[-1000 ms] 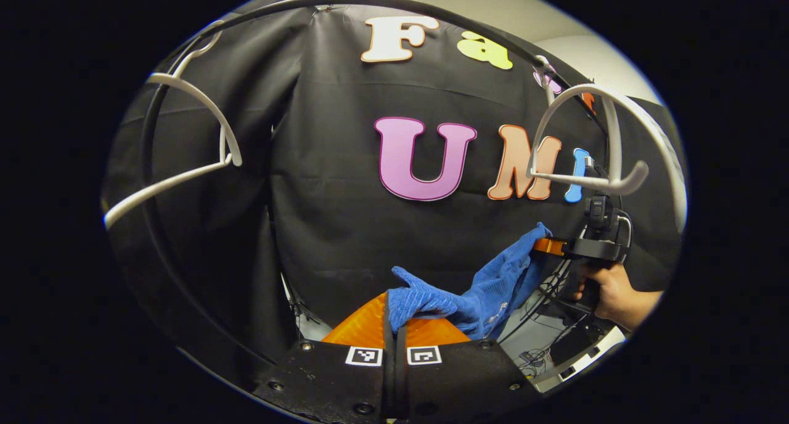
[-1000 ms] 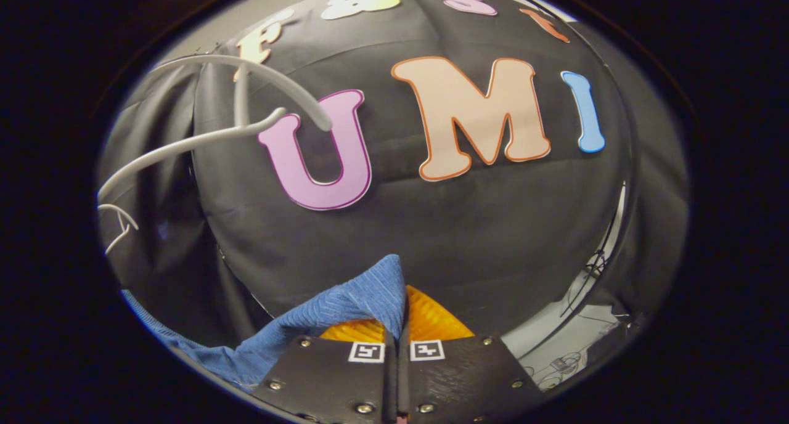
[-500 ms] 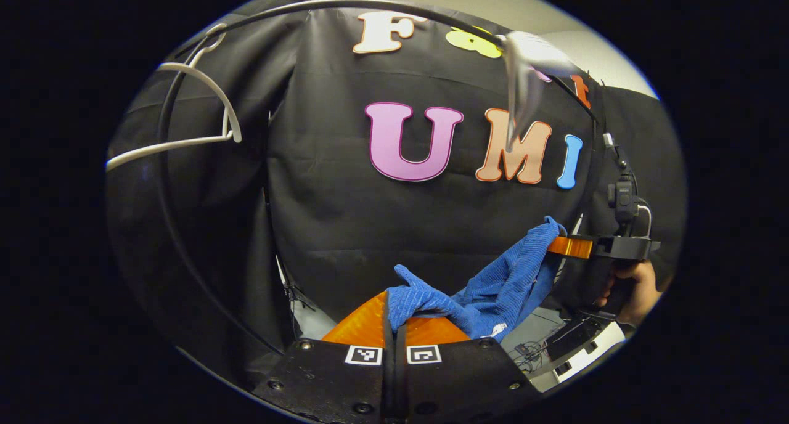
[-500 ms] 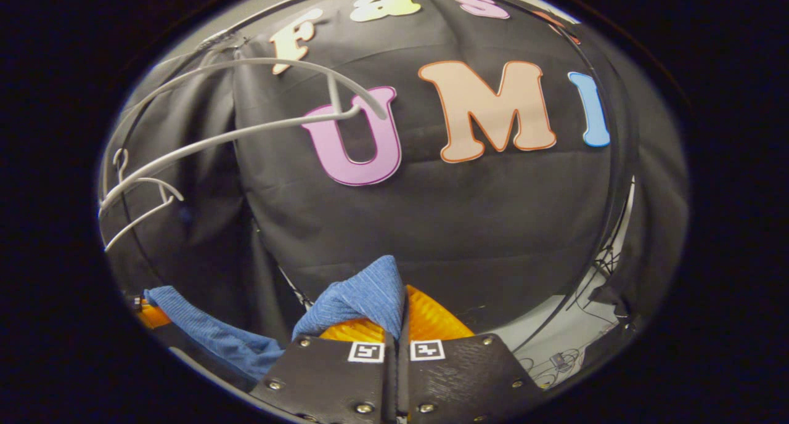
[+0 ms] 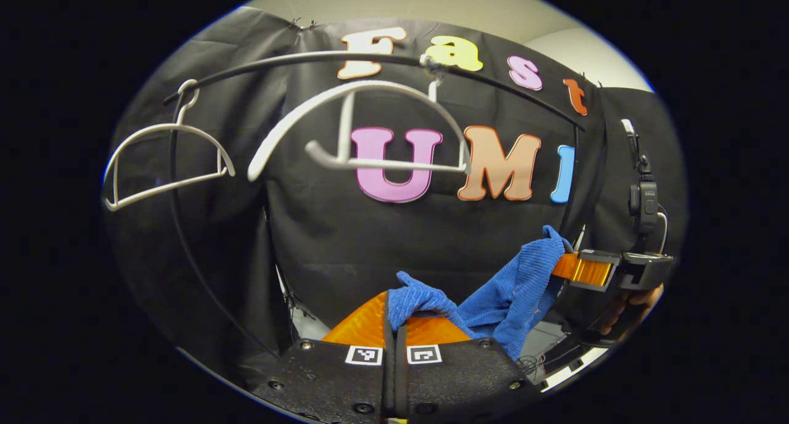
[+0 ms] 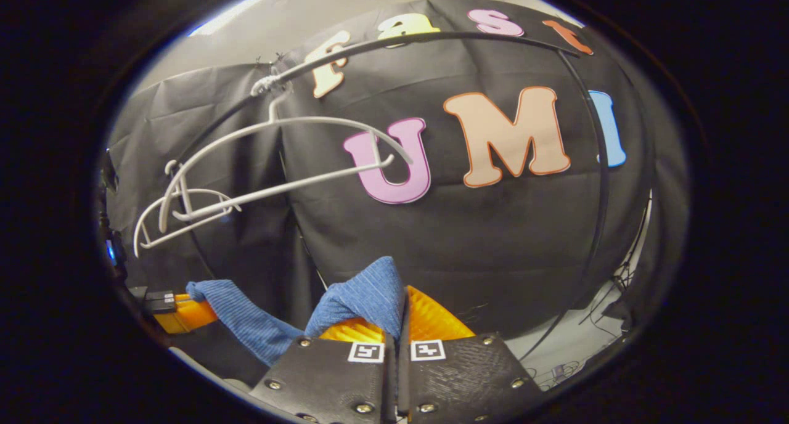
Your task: Grasp the clothes on the hanger with both hands and then place them into the laundry hamper below.
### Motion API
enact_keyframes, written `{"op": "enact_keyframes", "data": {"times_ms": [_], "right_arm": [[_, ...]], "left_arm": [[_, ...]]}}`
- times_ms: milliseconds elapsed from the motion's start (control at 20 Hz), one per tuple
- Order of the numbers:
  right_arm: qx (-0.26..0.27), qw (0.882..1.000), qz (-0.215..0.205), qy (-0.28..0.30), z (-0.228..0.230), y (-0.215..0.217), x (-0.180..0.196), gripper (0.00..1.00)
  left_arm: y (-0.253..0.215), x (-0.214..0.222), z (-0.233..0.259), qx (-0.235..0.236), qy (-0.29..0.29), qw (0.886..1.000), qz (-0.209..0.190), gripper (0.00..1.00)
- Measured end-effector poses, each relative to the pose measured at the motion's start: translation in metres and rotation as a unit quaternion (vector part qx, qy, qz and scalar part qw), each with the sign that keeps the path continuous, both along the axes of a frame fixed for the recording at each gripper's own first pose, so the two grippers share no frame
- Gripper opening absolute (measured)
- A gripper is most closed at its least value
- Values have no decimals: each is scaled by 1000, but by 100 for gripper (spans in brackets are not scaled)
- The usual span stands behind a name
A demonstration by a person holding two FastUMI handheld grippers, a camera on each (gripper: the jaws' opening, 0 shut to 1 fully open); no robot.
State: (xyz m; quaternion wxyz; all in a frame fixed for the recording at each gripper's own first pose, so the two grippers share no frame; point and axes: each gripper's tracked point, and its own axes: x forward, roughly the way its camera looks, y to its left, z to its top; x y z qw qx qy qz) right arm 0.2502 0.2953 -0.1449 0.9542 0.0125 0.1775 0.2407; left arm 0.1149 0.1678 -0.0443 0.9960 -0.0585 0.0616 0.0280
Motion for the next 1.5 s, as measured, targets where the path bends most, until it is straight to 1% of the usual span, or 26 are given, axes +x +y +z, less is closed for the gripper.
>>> {"op": "enact_keyframes", "data": {"times_ms": [250,300,350,550,700,750,850,900,950,1050,1150,1200,1250,1300,1350,1400,1500], "right_arm": [[27,1000,1,-8,26,0,8,2],[29,1000,2,-9,29,1,11,0],[26,1000,0,-10,32,1,17,2],[25,1000,-5,-14,44,6,36,2],[13,1000,5,-19,43,18,50,2],[2,1000,12,-22,41,24,53,2],[-17,999,33,-14,25,37,57,2],[-19,999,28,-10,11,37,63,2],[-19,999,31,6,9,39,68,2],[-12,999,36,36,-14,45,74,2],[-26,997,42,61,-42,51,76,2],[-35,996,46,70,-56,54,78,6],[-47,995,48,80,-73,55,78,0],[-57,993,48,90,-90,55,76,2],[-60,992,43,102,-105,54,75,2],[-64,991,36,112,-119,51,75,2],[-71,989,13,131,-146,41,74,2]], "left_arm": [[-36,21,29,-10,-30,999,-8,0],[-37,28,34,-10,-35,999,-10,0],[-38,34,37,-7,-38,999,-12,0],[-46,64,49,-6,-52,998,-21,0],[-51,87,53,-12,-66,997,-26,0],[-53,96,52,-14,-68,997,-29,0],[-58,111,44,-9,-65,997,-33,0],[-52,111,37,-17,-69,997,-28,0],[-47,122,29,-13,-58,998,-23,1],[-45,134,5,-11,-32,999,-18,0],[-45,139,-22,-22,-7,999,-24,0],[-45,142,-36,-24,3,999,-26,1],[-43,147,-50,-20,15,999,-25,1],[-40,149,-67,-17,38,999,-20,1],[-37,152,-84,-15,59,998,-18,1],[-32,156,-92,-12,69,997,-11,1],[-31,156,-115,-16,99,995,-9,1]]}}
